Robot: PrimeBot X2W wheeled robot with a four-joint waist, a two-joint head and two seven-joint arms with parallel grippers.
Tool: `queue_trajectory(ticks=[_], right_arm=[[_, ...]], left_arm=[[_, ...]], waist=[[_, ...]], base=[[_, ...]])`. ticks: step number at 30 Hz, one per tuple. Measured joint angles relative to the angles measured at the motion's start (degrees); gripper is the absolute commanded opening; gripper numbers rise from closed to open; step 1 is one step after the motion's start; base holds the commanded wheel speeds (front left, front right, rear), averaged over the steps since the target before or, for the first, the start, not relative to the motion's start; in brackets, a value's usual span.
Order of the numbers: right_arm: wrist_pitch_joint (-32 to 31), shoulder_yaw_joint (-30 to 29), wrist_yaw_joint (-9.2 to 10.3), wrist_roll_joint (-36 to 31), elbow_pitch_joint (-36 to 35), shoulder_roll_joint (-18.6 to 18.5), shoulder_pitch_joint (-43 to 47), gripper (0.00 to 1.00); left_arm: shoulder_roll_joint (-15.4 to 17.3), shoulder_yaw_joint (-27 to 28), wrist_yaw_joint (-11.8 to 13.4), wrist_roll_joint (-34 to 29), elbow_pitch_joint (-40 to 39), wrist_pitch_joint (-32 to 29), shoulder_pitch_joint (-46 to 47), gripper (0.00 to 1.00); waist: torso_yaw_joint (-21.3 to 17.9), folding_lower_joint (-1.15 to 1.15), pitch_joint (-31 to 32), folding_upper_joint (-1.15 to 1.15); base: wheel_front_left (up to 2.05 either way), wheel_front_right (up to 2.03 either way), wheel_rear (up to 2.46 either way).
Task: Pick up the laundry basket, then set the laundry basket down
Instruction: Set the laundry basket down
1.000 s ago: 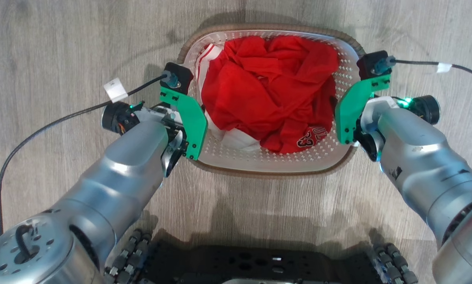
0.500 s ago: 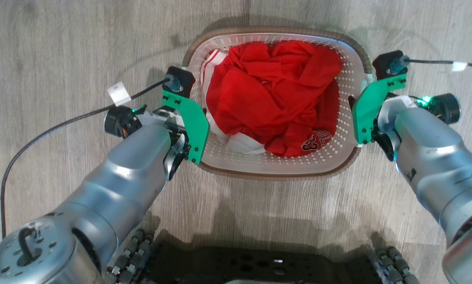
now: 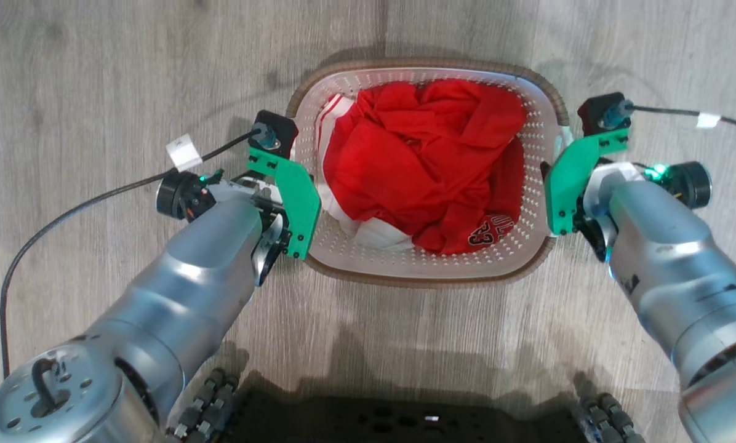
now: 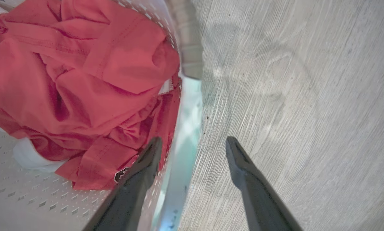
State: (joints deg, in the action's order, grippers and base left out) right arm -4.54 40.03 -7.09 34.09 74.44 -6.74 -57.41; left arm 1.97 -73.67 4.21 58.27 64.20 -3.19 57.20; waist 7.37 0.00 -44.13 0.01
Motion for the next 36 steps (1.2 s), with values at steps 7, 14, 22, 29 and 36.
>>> queue_trajectory(ticks=[7,14,22,29,36], right_arm=[[0.10,-5.86,0.00,-5.60,0.04,1.70,1.53,1.00],[1.91,-12.54,0.00,-10.37,0.05,2.40,4.98,1.00],[8.59,-13.16,0.00,-5.88,-3.21,2.70,12.55,1.00],[16.59,-11.12,0.00,-0.04,-6.84,2.75,18.69,1.00],[18.75,-13.61,0.00,0.94,-14.79,2.83,21.15,1.00]], left_arm=[[-0.03,0.00,0.32,-1.20,1.82,0.09,-2.31,1.00],[-0.10,0.04,-0.58,0.65,3.53,2.36,-4.87,1.00],[-0.10,0.33,-2.50,2.42,5.80,11.46,-11.38,1.00],[-0.11,2.94,-2.67,3.36,6.86,17.25,-15.21,1.00],[4.19,19.22,1.31,-4.47,-9.12,17.48,-16.92,1.00]], waist=[[-0.70,0.00,2.74,0.00],[-1.47,0.00,8.23,0.00],[-2.62,-0.01,18.15,0.00],[-4.05,-0.01,28.39,0.00],[-5.48,-0.01,36.76,0.00]], base=[[0.00,0.00,0.00],[0.00,0.00,0.00],[0.00,0.00,0.00],[0.00,0.00,0.00],[0.00,0.00,0.00]])
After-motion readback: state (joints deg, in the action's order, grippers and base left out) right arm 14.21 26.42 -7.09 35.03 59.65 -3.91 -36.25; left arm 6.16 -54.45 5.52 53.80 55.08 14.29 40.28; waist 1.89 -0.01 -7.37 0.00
